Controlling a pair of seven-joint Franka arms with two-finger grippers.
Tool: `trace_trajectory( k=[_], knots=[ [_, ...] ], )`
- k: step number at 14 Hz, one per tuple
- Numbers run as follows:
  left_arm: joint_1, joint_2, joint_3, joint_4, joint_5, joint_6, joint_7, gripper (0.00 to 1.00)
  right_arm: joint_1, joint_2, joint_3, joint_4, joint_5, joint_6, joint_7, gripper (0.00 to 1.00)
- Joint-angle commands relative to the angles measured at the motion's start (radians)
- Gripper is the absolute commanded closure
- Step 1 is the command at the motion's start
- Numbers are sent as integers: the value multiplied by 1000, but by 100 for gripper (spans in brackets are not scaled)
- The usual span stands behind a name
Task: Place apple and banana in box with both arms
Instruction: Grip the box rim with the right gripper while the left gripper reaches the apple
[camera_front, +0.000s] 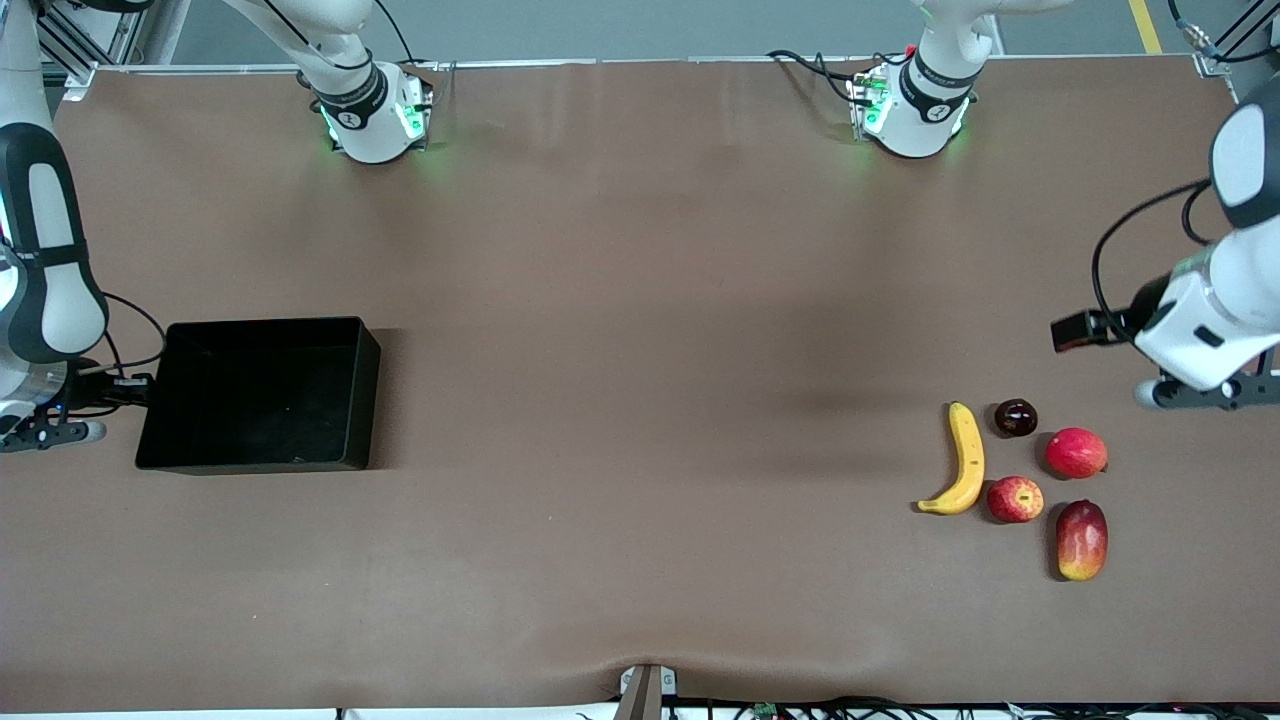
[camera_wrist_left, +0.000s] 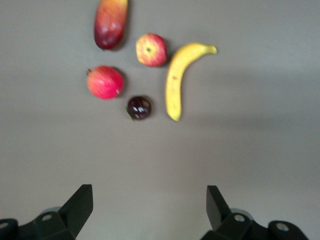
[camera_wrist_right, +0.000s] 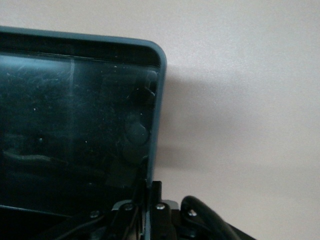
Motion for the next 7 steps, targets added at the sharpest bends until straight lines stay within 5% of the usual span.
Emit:
trace_trajectory(
  k=[1, 4, 7],
  knots=[
    [10, 121, 0, 33, 29, 85, 15, 0, 0, -3, 5, 4, 15, -44, -20, 100],
    [53, 225, 0, 33, 20, 253, 16, 0, 46, -28, 8, 82, 29, -260, 43, 100],
    [76, 316, 0, 33, 20, 373, 16, 0, 160, -68, 10, 150, 39, -487, 349, 100]
  ],
)
